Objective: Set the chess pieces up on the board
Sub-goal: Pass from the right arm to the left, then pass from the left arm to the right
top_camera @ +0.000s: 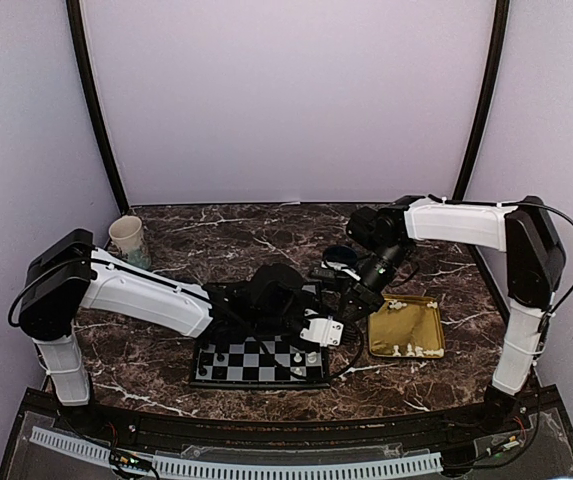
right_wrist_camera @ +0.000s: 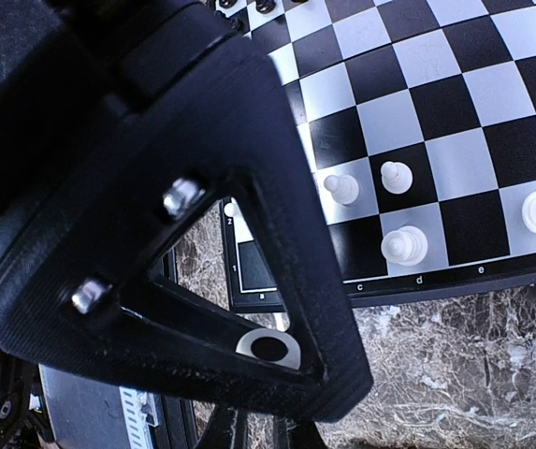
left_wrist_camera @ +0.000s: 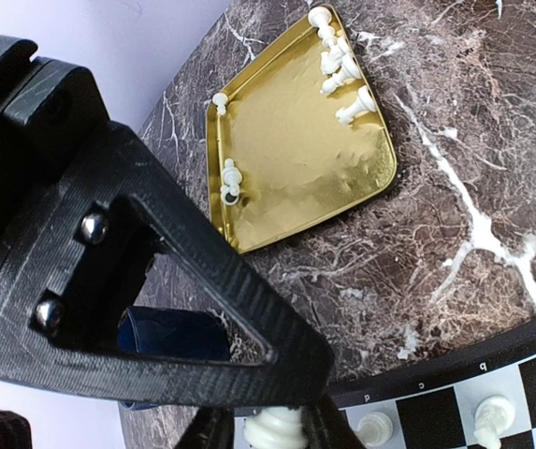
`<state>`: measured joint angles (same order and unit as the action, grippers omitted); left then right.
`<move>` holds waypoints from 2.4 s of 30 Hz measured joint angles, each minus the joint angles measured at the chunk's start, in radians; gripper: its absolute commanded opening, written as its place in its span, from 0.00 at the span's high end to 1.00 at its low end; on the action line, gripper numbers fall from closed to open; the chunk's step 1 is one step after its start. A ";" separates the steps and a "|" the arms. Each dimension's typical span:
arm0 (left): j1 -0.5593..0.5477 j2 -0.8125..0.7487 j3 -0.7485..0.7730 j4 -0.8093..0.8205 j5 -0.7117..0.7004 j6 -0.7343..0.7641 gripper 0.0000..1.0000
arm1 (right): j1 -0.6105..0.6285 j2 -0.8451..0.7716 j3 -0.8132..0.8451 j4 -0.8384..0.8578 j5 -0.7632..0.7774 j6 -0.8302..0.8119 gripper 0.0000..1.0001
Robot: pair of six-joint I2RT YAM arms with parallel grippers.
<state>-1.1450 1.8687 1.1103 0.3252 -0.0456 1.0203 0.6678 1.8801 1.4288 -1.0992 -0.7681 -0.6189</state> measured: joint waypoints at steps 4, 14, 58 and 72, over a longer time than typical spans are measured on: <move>-0.004 0.002 0.000 -0.002 -0.008 -0.001 0.80 | 0.000 0.000 0.000 0.000 0.000 0.004 0.92; -0.005 0.003 0.002 0.000 -0.027 -0.043 0.88 | -0.003 -0.002 0.004 -0.001 0.006 0.018 0.84; 0.123 -0.003 -0.051 0.415 -0.060 -1.130 0.84 | -0.139 -0.071 0.155 0.266 -0.100 0.420 0.62; 0.126 -0.003 -0.051 0.423 -0.060 -1.142 0.84 | -0.138 -0.056 0.154 0.294 -0.166 0.461 0.69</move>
<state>-1.0187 1.8656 1.0595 0.7483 -0.1059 -0.1215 0.5293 1.8244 1.5833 -0.8055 -0.9337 -0.1581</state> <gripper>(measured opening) 0.171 0.304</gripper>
